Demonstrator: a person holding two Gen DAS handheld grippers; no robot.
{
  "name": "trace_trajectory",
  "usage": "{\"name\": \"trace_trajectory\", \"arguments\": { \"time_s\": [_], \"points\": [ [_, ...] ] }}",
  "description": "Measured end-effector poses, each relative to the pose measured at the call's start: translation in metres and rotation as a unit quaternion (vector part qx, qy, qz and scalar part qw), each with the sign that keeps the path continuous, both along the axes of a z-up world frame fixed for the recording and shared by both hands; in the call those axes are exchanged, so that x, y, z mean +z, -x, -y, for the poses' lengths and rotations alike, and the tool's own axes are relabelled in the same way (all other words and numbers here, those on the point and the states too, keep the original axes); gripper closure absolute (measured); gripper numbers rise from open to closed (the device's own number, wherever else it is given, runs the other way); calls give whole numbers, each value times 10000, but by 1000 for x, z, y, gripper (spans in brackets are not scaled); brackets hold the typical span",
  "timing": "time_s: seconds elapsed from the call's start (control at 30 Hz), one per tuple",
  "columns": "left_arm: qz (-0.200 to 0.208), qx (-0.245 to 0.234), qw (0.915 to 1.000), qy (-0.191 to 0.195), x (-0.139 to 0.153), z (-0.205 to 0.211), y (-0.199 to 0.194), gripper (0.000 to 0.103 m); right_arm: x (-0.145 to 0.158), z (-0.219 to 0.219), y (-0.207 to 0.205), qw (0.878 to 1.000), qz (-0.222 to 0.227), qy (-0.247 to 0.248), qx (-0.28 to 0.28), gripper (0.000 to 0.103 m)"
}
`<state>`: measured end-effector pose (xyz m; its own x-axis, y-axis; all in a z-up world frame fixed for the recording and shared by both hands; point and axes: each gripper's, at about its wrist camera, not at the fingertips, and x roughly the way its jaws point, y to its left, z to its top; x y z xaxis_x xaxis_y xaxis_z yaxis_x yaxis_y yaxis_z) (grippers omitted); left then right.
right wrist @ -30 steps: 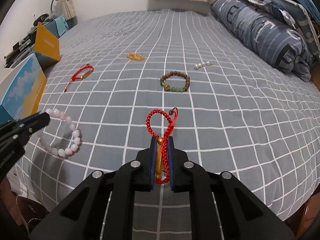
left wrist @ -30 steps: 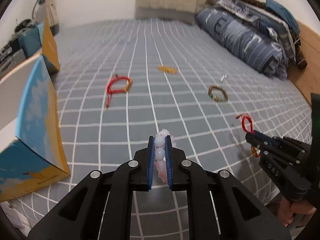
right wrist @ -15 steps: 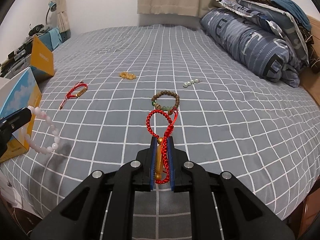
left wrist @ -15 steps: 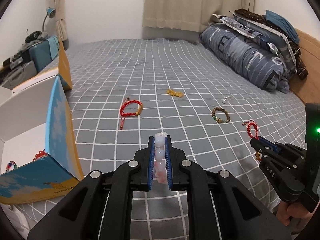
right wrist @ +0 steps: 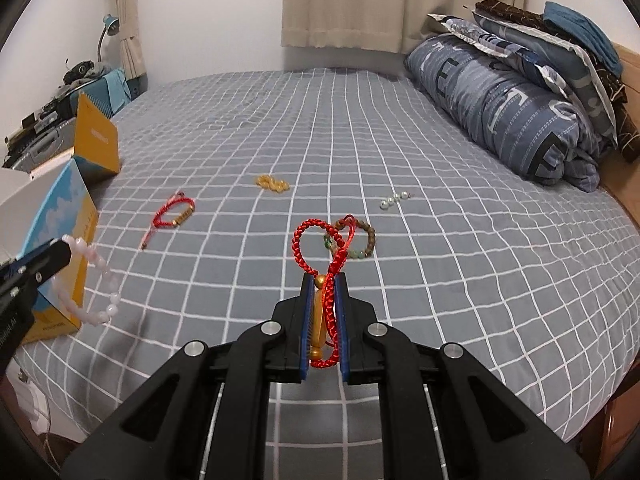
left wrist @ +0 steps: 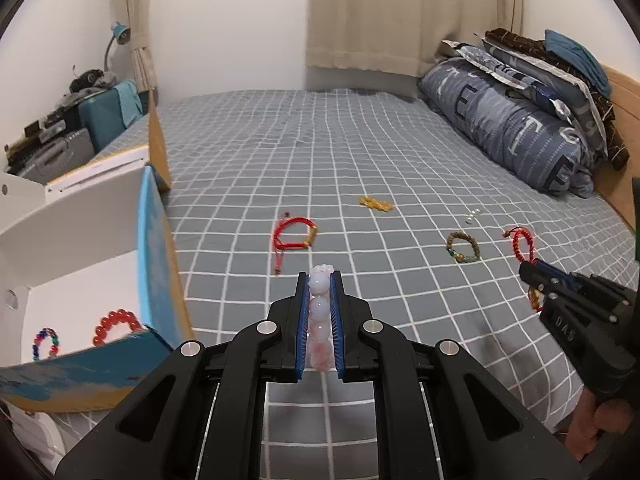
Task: Organize jewelry
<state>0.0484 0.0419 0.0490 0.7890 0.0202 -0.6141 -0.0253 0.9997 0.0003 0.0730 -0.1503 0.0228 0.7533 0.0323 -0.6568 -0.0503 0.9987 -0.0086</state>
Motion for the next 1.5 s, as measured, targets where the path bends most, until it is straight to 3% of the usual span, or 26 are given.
{"name": "trace_trajectory", "arguments": {
  "time_s": [0.77, 1.17, 1.5],
  "points": [
    [166, 463, 9987, 159, 57, -73, 17, 93, 69, -101, -8, 9982, 258, -31, 546, 93],
    [343, 1134, 9928, 175, 74, -137, 39, 93, 78, -172, -9, 9943, 256, 32, 1036, 93],
    [179, 1599, 9865, 320, 65, -193, 45, 93, 73, -242, -8, 9879, 172, 36, 1538, 93]
  ]
}}
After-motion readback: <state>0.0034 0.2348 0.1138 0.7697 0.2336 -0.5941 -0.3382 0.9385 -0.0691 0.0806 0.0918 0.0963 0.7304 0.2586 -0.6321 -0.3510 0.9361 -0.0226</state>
